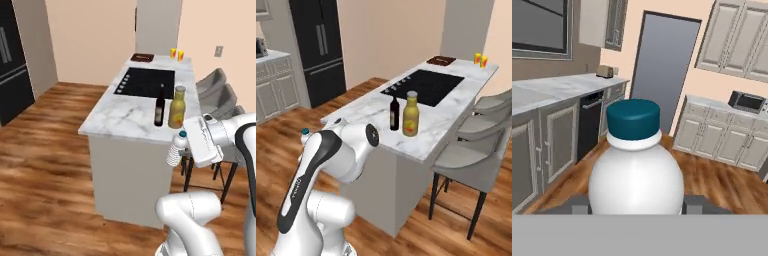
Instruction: Place the drinks on the dining counter in a tight cluster.
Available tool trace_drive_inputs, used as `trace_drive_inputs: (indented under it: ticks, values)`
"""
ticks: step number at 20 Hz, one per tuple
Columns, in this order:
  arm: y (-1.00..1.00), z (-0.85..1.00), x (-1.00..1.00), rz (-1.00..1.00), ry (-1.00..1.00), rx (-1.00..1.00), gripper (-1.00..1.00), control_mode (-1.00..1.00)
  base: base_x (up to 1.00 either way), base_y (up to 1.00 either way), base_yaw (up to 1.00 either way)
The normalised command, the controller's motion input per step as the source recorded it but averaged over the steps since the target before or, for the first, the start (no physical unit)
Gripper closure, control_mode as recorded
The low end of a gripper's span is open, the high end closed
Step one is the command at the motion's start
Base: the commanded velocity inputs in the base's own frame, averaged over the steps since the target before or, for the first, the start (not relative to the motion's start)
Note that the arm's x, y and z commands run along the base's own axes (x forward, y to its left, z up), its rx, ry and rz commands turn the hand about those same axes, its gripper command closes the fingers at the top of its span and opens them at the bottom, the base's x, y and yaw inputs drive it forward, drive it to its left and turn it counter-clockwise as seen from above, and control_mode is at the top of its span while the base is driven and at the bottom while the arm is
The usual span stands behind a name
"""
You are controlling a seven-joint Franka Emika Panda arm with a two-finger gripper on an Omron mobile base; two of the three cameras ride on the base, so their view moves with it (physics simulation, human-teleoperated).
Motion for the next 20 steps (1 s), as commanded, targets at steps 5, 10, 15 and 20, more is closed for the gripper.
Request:
trace_drive_inputs:
  ticks: [5, 10, 15, 20]
  values:
    - [0.00, 0.00, 0.00, 0.00, 0.00, 0.00, 1.00, 1.00, 0.68, 0.73, -0.75]
    - [0.00, 0.00, 0.00, 0.00, 0.00, 0.00, 1.00, 1.00, 0.69, 0.70, -0.77]
    - [0.00, 0.00, 0.00, 0.00, 0.00, 0.00, 1.00, 1.00, 0.63, 0.87, -0.69]
    - [0.00, 0.00, 0.00, 0.00, 0.00, 0.00, 1.00, 1.00, 0.28, 0.99, -0.40]
